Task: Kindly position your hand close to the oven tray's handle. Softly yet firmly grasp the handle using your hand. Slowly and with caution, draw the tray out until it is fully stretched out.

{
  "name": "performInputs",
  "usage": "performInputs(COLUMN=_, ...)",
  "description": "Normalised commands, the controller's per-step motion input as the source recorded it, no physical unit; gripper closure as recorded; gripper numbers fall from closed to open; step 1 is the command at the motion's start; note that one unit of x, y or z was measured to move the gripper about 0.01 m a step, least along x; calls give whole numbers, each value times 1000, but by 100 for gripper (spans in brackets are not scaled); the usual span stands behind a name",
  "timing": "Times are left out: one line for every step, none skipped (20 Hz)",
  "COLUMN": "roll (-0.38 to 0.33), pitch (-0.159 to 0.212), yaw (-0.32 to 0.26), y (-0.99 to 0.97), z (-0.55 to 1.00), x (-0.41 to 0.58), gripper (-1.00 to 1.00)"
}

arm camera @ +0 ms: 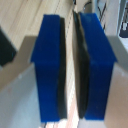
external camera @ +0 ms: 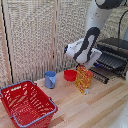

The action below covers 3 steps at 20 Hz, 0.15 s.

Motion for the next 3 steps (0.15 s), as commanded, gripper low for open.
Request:
performInputs(roll=0, pitch=14, yaw=-61, y=-91, z=466, x=74, gripper=-100)
performInputs(roll=33, pitch=14, yaw=-75, y=-49, z=600, x=97, gripper=-100)
performInputs(roll=69, pitch=17, yaw=-89, y=-63, z=666, x=137, gripper=-100)
